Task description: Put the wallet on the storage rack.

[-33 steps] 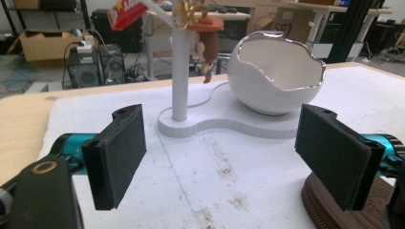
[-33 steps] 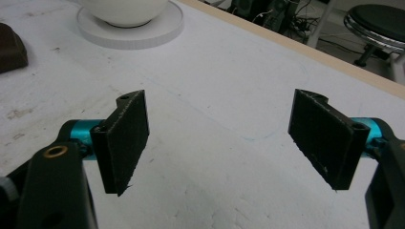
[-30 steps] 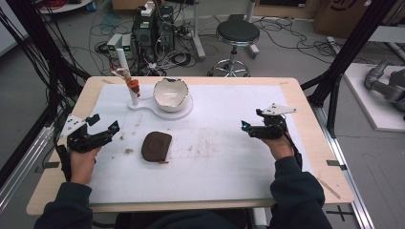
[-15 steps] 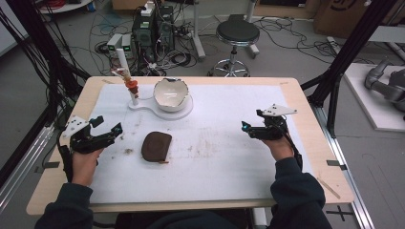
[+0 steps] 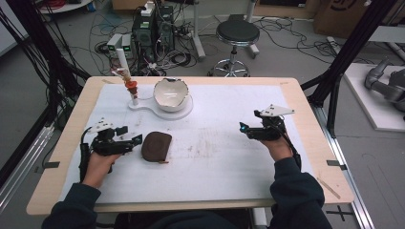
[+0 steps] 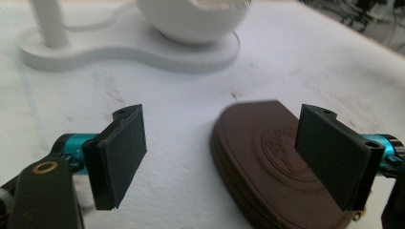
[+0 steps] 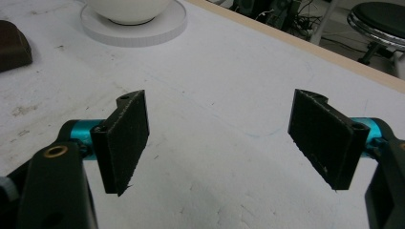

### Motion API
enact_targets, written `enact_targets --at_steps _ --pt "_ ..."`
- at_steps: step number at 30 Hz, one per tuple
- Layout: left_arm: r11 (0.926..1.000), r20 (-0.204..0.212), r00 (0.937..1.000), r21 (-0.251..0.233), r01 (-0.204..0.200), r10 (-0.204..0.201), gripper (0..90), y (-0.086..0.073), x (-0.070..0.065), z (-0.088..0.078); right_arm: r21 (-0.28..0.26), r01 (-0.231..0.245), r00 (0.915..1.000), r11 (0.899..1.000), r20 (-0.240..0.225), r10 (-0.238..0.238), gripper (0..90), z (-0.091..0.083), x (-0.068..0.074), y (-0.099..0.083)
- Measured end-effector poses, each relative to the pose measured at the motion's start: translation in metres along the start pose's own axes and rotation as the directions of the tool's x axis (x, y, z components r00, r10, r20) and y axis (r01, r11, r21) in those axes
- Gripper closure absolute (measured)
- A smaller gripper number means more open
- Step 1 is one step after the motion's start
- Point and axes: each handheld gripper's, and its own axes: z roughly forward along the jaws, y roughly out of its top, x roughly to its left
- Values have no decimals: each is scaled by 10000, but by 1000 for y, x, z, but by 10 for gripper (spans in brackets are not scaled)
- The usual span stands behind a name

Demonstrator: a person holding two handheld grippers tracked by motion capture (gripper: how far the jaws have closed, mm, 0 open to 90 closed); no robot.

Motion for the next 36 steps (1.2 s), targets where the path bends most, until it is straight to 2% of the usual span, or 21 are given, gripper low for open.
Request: enact_targets --at_steps 3,5,8,9,10,11,12,13,14,16,17,19,22,26,28,30,32,33,34,35,36 --pt "9991 196 9996 362 203 -210 178 -1 -1 6 -7 -35 10000 10000 -5 35 221 1 0 0" --pt "9962 335 9987 804 347 -375 178 -2 -3 13 47 -28 10000 10000 -14 28 221 1 0 0" --pt "9897 274 9977 1313 578 -619 181 -4 -5 22 44 26 10000 10000 -14 -26 221 1 0 0" --pt "9866 333 9967 1481 681 -738 216 -4 -4 24 72 -30 10000 10000 -48 31 221 1 1 0" --pt "9792 505 9927 1772 991 -1096 234 -6 -4 27 87 18 10000 10000 -42 -18 221 1 1 0" --pt "9758 742 9881 1829 1195 -1349 256 -6 -2 27 94 31 10000 10000 -48 -30 221 1 2 0" --pt "9758 742 9881 1829 1195 -1349 328 -6 -2 27 94 31 10000 10000 -48 -30 221 1 2 0" --pt "9744 1226 9809 1856 1266 -1508 328 -6 0 27 91 65 10000 9999 -49 -65 221 1 2 0" --pt "9748 1303 9804 1864 1222 -1478 461 -6 -1 26 117 45 10000 9999 -69 -44 221 2 3 0" --pt "9745 1325 9804 1900 1190 -1456 488 -6 -1 26 154 88 9999 9998 -101 -87 224 3 3 0" --pt "9751 1426 9775 1811 1283 -1551 528 -6 0 26 183 133 9998 9997 -129 -131 224 4 4 0" --pt "9759 1474 9772 1786 1254 -1525 584 -6 0 26 220 132 9998 9997 -152 -129 225 5 5 0" --pt "9835 1572 9784 1420 1122 -1343 686 -4 -1 23 281 227 9995 9993 -219 -220 228 7 6 0" --pt "9864 1879 9717 1071 1245 -1431 749 -2 -1 19 296 137 9998 9995 -163 -133 228 6 5 0" --pt "9884 2134 9664 802 1289 -1434 781 0 -1 17 276 137 9998 9995 -165 -133 228 6 4 0" --pt "9941 2205 9694 361 1024 -1079 802 7 -4 10 297 97 9998 9995 -182 -92 228 6 5 0" --pt "9968 2078 9751 -34 803 -779 821 14 -6 4 305 139 9998 9994 -163 -135 228 6 5 0" --pt "9968 2078 9751 -34 803 -779 828 14 -6 4 353 137 9997 9993 -205 -130 228 6 5 0" --pt "9991 1818 9831 -322 266 -203 831 22 -9 -1 341 120 9997 9993 -195 -114 228 7 5 -1" --pt "9991 1818 9831 -322 266 -203 832 22 -9 -1 341 120 9997 9993 -195 -114 228 7 5 -1" --pt "9993 1713 9852 -367 39 24 834 24 -11 -2 363 135 9997 9992 -201 -128 229 7 5 -1"
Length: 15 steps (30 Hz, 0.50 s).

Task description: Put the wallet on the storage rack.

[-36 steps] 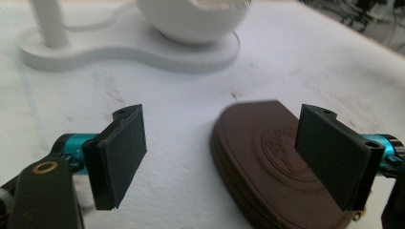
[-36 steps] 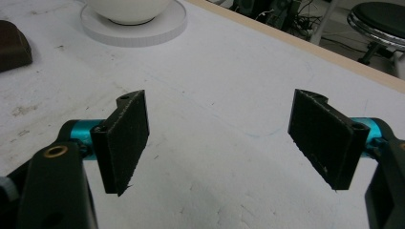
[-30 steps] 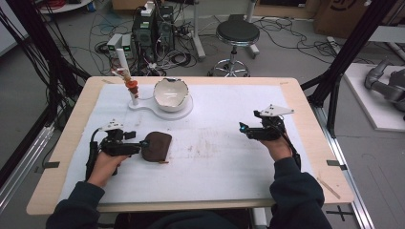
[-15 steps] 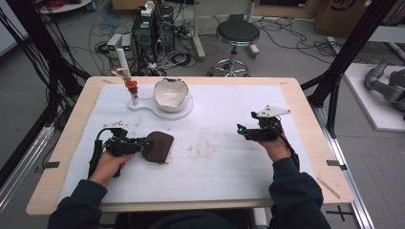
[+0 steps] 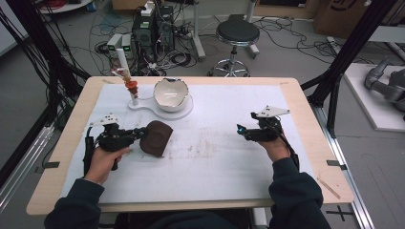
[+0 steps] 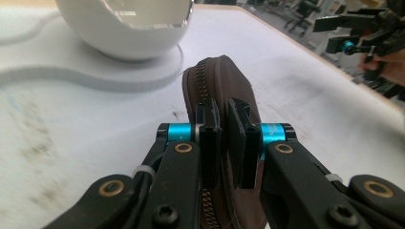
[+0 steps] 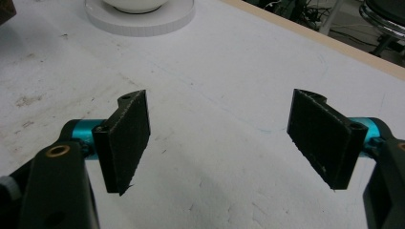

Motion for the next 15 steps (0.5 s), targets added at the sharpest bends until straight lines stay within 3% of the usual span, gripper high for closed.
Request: enact_targets --at_steps 6,9,10,11,12,13,14,15 --pt "9975 70 9975 -38 -699 700 837 4 -11 6 -12 19 9994 10000 -340 -19 229 6 4 1" --pt "9931 326 9926 -28 -1169 1170 839 6 -16 9 64 172 9926 9998 -1200 -163 235 19 11 2" --pt "9890 513 9877 17 -1481 1478 838 6 -21 12 52 96 9878 9999 -1553 -87 235 23 13 2" --pt "9890 513 9877 17 -1481 1478 838 6 -21 12 -14 21 9796 10000 -2011 -23 235 28 16 2" --pt "9869 598 9851 32 -1615 1610 838 7 -23 13 -92 -25 9692 10000 -2464 2 235 33 18 3" --pt "9782 806 9754 142 -2071 2053 837 8 -27 16 -133 18 9577 9999 -2877 -56 235 38 22 4" --pt "9782 806 9754 142 -2071 2053 837 8 -27 16 -82 99 9459 9999 -3242 -120 235 44 27 6" --pt "9736 923 9700 186 -2275 2249 837 8 -30 18 -82 99 9459 9999 -3242 -120 235 44 27 6"
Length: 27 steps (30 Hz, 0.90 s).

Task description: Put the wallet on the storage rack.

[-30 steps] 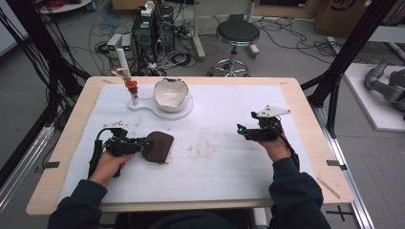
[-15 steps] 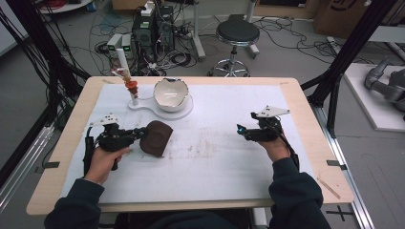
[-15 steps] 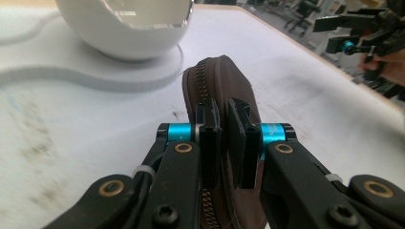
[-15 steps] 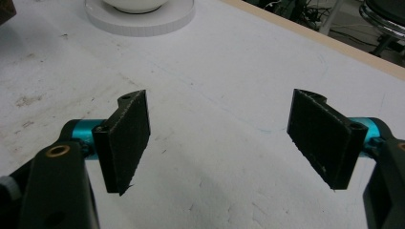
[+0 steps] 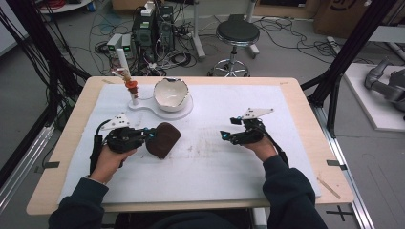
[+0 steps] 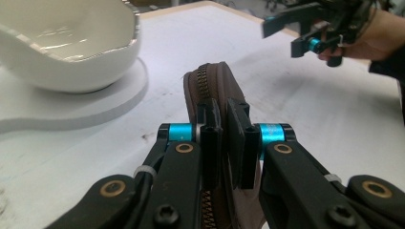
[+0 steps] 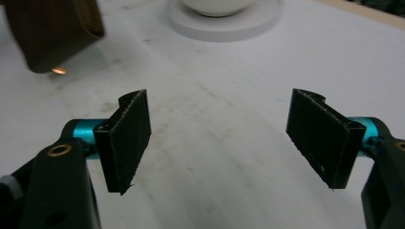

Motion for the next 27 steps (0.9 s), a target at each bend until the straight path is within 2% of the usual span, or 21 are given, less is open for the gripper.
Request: enact_targets --at_steps 2,3,4,5,6,7,8,10,11,12,13,15,16,17,18,19,21,24,25,26,27 --pt "9996 58 9997 148 -251 250 836 1 -4 4 101 370 9974 9993 -625 -363 240 14 7 5" --pt "9992 113 9994 222 -338 335 835 2 -6 6 164 654 9912 9977 -1164 -630 242 28 14 11" --pt "9988 136 9991 287 -401 397 835 2 -8 9 164 654 9912 9977 -1164 -630 246 28 14 11" --pt "9984 184 9988 348 -453 447 835 2 -9 11 75 779 9878 9969 -1360 -761 250 34 18 14" --pt "9981 234 9986 389 -487 478 835 2 -10 13 176 900 9789 9958 -1859 -852 250 46 25 20" --pt "9979 258 9985 402 -503 493 835 2 -10 14 176 900 9789 9958 -1859 -852 250 46 25 20" --pt "9980 332 9982 366 -518 506 835 2 -11 16 210 1035 9682 9944 -2311 -959 254 56 32 25" --pt "9979 379 9979 363 -535 521 835 2 -11 17 155 1151 9542 9932 -2797 -1062 265 66 38 29" --pt "9981 426 9978 337 -525 510 835 2 -11 18 155 1151 9542 9932 -2797 -1062 265 66 38 29" --pt "9983 469 9977 299 -498 484 835 2 -11 18 130 1248 9410 9921 -3186 -1142 275 74 43 31" --pt "9983 488 9976 292 -499 485 835 2 -11 19 176 1277 9356 9917 -3340 -1145 292 78 46 31" --pt "9982 582 9970 259 -535 520 835 2 -11 20 264 1371 9332 9902 -3387 -1201 305 81 48 30" --pt "9983 625 9967 245 -532 516 835 2 -11 20 345 1596 9290 9866 -3431 -1383 352 87 50 29" --pt "9984 687 9963 197 -539 524 834 1 -12 21 391 1784 9284 9832 -3377 -1550 390 89 50 29" --pt "9983 739 9958 189 -552 537 834 1 -13 22 391 1784 9284 9832 -3377 -1550 390 89 50 29" --pt "9989 762 9962 126 -443 433 825 1 -14 24 470 2157 9203 9753 -3436 -1870 498 92 52 28" --pt "9991 780 9962 123 -401 390 818 1 -13 24 525 2321 9193 9713 -3381 -2014 504 93 53 28" --pt "10000 798 9968 -13 -80 81 766 0 -11 24 623 2492 9200 9664 -3269 -2162 527 92 54 28" --pt "9998 639 9978 10 186 -186 608 0 -8 23 640 2520 9220 9656 -3189 -2195 532 93 53 28" --pt "9998 639 9978 10 186 -186 523 0 -8 23 690 2512 9214 9655 -3225 -2167 532 92 52 28" --pt "9995 469 9984 10 309 -309 523 0 -7 22 690 2512 9214 9655 -3225 -2167 532 92 52 28"
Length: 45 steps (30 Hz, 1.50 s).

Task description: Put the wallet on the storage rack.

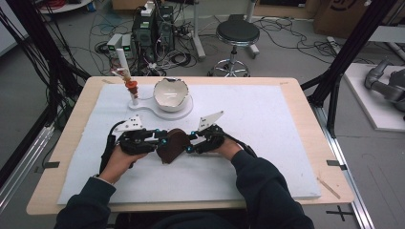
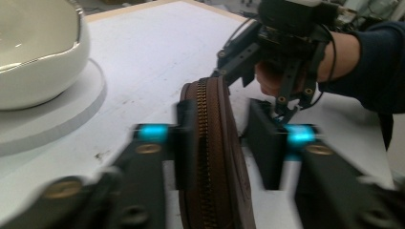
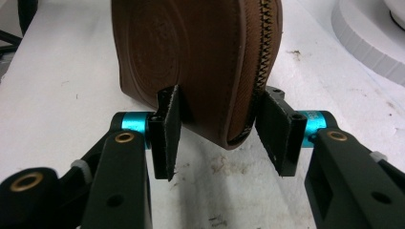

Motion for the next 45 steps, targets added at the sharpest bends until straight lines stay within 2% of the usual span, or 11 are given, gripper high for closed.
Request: enact_targets --at_steps 2,7,12,17,19,24,29,34,36,39,45 --pt "9990 -138 9990 154 430 -428 359 -2 4 -2 95 33 10000 9999 47 -33 533 0 0 -1" --pt "9899 -125 9951 1010 991 -983 323 -14 7 6 105 69 10000 9999 53 -69 533 -1 1 0" --pt "9918 381 9956 984 816 -857 640 -12 3 7 194 -82 9997 9998 252 77 484 -2 1 0" --pt "9964 126 9967 275 800 -803 653 -6 10 -6 -136 -790 9942 9968 714 798 381 -27 -2 -2" --pt "9981 -148 9980 39 612 -611 654 0 16 -12 -623 -1014 9852 9929 1327 1090 362 -53 -6 -8" --pt "9979 -649 9977 -632 134 -175 654 23 34 -25 -1123 -1270 9669 9855 2076 1482 352 -86 -10 -22" --pt "9891 -835 9917 -1018 -1061 978 652 58 48 -25 -1654 -1671 9443 9720 2565 2060 341 -117 -13 -38" --pt "9804 -997 9807 -871 -1768 1680 652 89 65 -16 -1793 -1691 9276 9691 3032 2180 326 -132 -16 -45" --pt "9731 -1048 9720 -738 -2184 2102 652 99 74 -9 -1777 -1736 9242 9686 3104 2226 323 -135 -16 -47" --pt "9629 -1068 9581 -194 -2692 2657 652 111 86 3 -1823 -1770 9206 9672 3170 2282 322 -138 -17 -51" --pt "9466 -962 9425 724 -3142 3202 652 122 105 27 -1970 -1861 9157 9626 3204 2426 318 -144 -18 -55"
